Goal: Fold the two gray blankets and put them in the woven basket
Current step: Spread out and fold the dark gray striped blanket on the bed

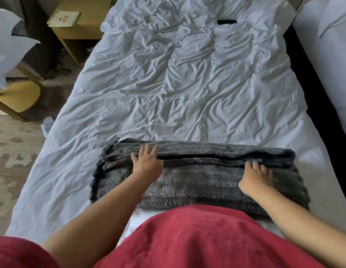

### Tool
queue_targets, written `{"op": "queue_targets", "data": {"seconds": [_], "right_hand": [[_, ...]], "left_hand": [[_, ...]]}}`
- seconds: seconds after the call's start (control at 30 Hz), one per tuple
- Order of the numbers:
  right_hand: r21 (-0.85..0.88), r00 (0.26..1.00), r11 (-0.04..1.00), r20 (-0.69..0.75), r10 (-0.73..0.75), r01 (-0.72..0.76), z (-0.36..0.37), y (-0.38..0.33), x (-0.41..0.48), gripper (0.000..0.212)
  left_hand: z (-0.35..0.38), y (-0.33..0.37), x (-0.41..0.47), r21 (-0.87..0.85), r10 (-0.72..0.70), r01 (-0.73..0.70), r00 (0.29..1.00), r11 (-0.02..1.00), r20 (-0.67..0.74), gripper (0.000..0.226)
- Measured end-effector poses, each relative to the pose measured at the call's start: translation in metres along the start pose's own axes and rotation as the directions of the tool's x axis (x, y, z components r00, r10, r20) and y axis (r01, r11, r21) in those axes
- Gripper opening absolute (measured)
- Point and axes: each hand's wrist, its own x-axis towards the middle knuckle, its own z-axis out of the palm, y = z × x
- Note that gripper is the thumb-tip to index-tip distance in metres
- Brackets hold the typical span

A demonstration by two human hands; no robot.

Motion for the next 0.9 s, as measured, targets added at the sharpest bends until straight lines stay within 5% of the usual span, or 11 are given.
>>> {"op": "queue_targets", "data": {"seconds": [0.13,0.33,0.6,0.8,0.9], "right_hand": [[0.083,0.940,0.938,-0.080,-0.331,0.338,-0.011,-0.047,-0.009,0.065],[0.016,0.840,0.841,-0.062,-0.538,0.540,-0.013,-0.086,-0.009,0.075],[-0.094,0.842,0.837,0.095,-0.531,0.539,-0.006,-0.111,0.013,0.090],[-0.073,0.837,0.842,0.184,-0.516,0.535,-0.002,-0.120,0.025,0.063],[0.002,0.850,0.872,0.218,-0.479,0.490,0.001,-0.110,0.030,0.068]], "left_hand": [[0.008,0.031,0.005,0.072,0.157,-0.168,0.979,0.983,0.132,0.072],[0.025,0.032,0.013,0.189,0.198,-0.248,0.947,0.950,0.251,0.086],[0.036,0.006,0.021,0.138,0.235,-0.289,0.919,0.947,0.316,0.079],[0.051,-0.019,0.011,0.216,0.331,-0.420,0.876,0.881,0.351,0.072],[0.061,-0.017,0.007,0.233,0.317,-0.415,0.876,0.879,0.365,0.064]]}}
